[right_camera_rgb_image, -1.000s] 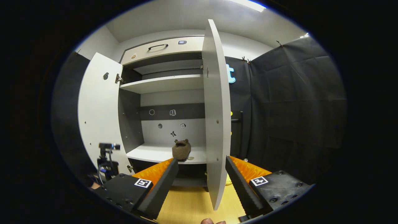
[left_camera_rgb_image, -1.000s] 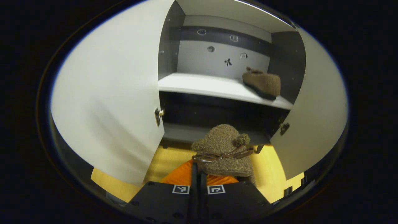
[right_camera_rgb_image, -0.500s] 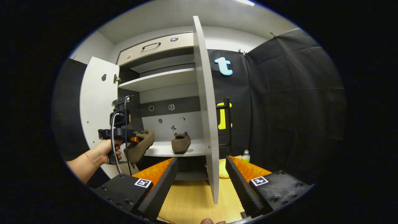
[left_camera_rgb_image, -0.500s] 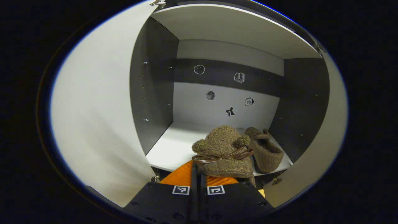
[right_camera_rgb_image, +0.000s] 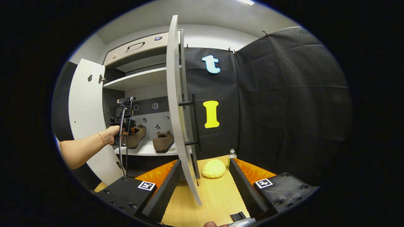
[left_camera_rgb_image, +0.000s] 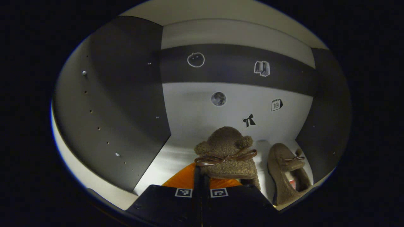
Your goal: Grab one shoe with the right hand and put it into the shoe cabinet, grab the other shoe with the left hand and put it into the shoe cabinet; then close the right door with the right hand and the left door with the left hand.
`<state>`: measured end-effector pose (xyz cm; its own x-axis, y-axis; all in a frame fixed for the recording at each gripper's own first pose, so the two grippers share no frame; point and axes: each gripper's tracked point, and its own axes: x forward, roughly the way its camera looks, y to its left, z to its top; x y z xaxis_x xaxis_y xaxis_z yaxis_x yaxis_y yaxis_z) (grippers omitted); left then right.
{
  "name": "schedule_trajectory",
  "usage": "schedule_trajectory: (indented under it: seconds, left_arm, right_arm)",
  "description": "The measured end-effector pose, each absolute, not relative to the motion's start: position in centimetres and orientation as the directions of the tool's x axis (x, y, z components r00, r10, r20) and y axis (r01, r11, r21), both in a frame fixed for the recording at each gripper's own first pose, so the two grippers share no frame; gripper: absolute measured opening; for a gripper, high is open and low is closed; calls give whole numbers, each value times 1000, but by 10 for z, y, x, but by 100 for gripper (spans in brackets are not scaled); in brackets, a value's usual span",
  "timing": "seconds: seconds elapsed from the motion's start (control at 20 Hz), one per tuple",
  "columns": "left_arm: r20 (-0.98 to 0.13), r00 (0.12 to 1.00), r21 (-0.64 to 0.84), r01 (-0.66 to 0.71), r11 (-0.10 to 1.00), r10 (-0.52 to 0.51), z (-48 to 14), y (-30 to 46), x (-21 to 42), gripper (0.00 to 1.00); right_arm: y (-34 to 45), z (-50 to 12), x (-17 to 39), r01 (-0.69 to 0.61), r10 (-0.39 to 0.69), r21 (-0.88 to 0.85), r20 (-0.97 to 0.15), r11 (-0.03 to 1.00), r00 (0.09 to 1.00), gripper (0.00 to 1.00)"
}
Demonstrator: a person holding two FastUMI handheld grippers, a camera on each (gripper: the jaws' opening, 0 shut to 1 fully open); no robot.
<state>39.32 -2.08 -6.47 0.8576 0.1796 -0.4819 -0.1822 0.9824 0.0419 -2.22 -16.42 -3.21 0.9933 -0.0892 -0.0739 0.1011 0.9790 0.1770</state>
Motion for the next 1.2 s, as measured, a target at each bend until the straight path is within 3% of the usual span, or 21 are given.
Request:
schedule_trajectory:
  seconds: [0.55,0.8,0.85,0.95,1.1,1.2]
  left_arm:
    - [-594,779,84,-187,979,200,-117,-4,416,7]
    - [-601,785,80,-131,988,153,-112,-11,405,24]
    - [-595,789,94,-121,988,153,-109,-12,402,34]
    - [-561,809,129,-123,984,175,-99,-9,396,39]
    - [-508,847,121,-110,987,156,-80,-17,383,75]
    - [-472,869,116,-103,988,146,-68,-21,371,87]
  right_arm:
    - [-202,-47,-11,184,-166,186,-111,965,980,98]
    - [-198,-45,-13,180,-162,187,-111,966,981,100]
    - [-196,-46,-14,181,-162,186,-111,966,981,98]
    - [-195,-45,-17,178,-160,185,-111,966,981,98]
    - [-195,-43,-18,175,-155,192,-115,966,981,98]
    - [-195,-39,-18,173,-155,194,-107,966,982,98]
